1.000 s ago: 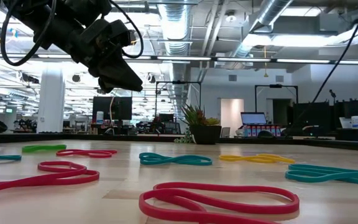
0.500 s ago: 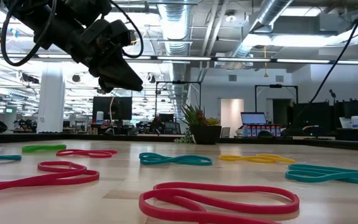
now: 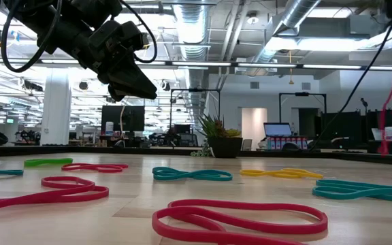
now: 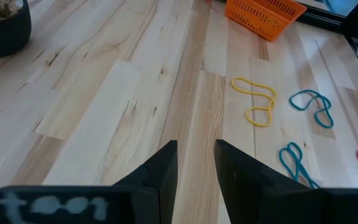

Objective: Pick and place rubber bands into bin
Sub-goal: Put the red rubber band into the orange basket

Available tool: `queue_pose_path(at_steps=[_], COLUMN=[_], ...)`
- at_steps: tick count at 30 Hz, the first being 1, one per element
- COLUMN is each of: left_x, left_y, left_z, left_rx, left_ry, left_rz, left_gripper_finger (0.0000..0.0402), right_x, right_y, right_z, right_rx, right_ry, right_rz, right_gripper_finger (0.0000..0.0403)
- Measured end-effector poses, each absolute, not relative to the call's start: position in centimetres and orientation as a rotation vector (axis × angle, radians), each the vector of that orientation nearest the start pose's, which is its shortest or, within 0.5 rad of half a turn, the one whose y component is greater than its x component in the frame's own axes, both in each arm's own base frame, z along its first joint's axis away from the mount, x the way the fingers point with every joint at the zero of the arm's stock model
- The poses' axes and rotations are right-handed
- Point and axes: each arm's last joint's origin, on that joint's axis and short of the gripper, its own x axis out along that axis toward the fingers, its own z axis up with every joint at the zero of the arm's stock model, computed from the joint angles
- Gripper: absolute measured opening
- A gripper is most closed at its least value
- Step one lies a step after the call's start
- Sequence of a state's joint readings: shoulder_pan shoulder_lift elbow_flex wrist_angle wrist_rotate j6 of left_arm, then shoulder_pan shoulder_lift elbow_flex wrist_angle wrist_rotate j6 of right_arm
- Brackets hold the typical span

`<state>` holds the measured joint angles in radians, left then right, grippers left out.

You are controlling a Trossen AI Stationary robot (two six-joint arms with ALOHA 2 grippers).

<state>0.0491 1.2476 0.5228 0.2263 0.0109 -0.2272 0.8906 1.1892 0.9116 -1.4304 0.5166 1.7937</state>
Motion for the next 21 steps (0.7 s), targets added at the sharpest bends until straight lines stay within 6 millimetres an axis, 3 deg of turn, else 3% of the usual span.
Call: queue_pose_path(at_steps=[6, 10, 15, 21], left_x=[24.4, 24.4, 24.4, 24.4], left_y=[1.2, 1.2, 1.2, 1.2], left_z=[19.0, 19.0, 19.0, 18.9], left_rx=[-0.238, -0.238, -0.238, -0.224], left_ry=[0.492, 0.492, 0.494, 0.503], left_rz=[0.094, 0.094, 0.095, 0.092], left_gripper_finger=[0.0096, 0.0096, 0.0096, 0.0096], right_x=[11.6, 11.2, 10.3, 9.9], right_y=[13.4, 14.1, 14.5, 15.5], right_z=[27.7, 28.3, 26.9, 23.3], right_rx=[0.561, 0.646, 0.721, 0.647], right_ry=[1.036, 1.103, 1.159, 1.292], right_rz=[-0.651, -0.641, -0.799, -0.981], right_gripper_finger=[0.0001, 0.0001, 0.0001, 0.0002])
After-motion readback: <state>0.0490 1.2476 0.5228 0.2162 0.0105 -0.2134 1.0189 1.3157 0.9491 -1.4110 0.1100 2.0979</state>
